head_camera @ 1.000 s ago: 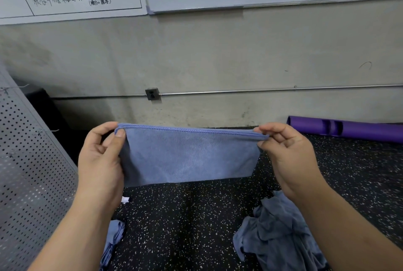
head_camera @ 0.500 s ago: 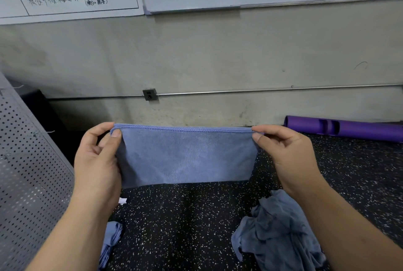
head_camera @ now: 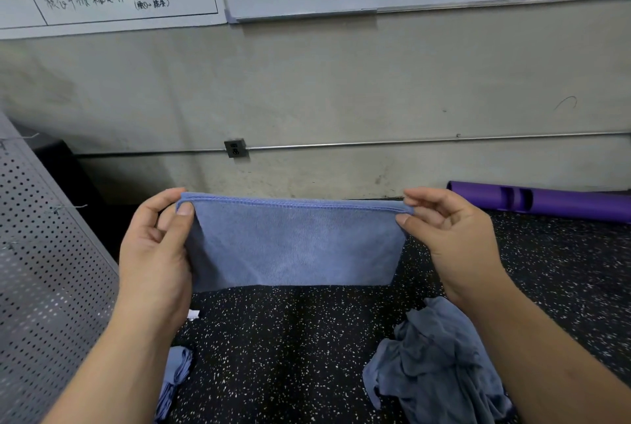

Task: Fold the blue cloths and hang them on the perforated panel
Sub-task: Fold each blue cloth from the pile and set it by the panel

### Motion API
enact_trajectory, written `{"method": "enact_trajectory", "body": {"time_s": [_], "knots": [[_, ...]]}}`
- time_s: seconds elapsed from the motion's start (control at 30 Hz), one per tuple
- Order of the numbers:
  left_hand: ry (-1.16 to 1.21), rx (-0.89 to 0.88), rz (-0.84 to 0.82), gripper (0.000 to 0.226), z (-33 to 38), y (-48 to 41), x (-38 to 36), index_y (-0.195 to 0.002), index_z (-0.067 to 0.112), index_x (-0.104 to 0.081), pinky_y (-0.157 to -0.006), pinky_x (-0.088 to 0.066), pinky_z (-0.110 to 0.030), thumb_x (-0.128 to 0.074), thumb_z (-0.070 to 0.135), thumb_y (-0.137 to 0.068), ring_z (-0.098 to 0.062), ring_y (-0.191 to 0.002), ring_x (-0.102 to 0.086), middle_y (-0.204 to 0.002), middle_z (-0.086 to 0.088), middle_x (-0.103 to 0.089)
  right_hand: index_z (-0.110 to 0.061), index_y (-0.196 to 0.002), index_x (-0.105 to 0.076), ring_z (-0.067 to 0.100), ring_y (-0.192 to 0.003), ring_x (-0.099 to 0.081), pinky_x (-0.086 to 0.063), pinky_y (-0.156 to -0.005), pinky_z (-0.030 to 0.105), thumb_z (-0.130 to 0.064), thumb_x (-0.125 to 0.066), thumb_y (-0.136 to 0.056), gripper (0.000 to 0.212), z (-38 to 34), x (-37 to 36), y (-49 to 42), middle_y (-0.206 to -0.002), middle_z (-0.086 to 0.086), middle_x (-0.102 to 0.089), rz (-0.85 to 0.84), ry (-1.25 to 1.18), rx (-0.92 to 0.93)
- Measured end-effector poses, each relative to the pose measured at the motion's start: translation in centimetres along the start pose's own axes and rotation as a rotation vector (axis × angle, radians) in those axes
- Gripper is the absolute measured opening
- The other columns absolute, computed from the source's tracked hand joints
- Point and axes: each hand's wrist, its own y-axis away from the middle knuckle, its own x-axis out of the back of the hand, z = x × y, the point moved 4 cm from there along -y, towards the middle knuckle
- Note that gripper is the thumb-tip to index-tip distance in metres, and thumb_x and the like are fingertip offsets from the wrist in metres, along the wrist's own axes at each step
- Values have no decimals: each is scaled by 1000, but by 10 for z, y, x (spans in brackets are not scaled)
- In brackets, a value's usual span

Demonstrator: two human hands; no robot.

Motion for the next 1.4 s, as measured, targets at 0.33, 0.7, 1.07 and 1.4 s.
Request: {"method": "enact_trajectory", "body": {"time_s": [0.33,0.7,1.07,1.4], "knots": [[0,-30,-36,31,-1,3,-6,-137,6,-62,-85,-54,-13,-61,14,-107,0,-91,-68,-93,12,-78,-28,-109,-78,5,-99,-77,-60,-89,19,9,-73,-92,41,2,1,-1,-104,-14,-81,57,329,12],[-101,-14,-63,20,-2,8,-11,-124,13,-72,-85,-54,-16,-64,16,-106,-1,-90,-66,-86,14,-76,-38,-92,-79,0,-55,-57,-41,-60,20,-10,-74,-97,29,3,10,-3,-69,-14,-69,101,570,89],[-641,-202,-65,9,-1,12,-9,-117,32,-56,-79,-52,-40,-57,32,-109,-3,-89,-68,-93,11,-73,-30,-111,-75,10,-91,-75,-60,-80,30,0,-61,-104,34,8,8,-4,-102,-6,-79,-30,278,-17],[-252,72,-163,19,-17,12,-12,-107,20,-77,-79,-46,-39,-67,35,-104,-17,-80,-56,-79,-3,-63,-25,-93,-84,7,-79,-69,-56,-77,27,-4,-69,-99,27,2,11,1,-87,-5,-81,40,321,-59]]}}
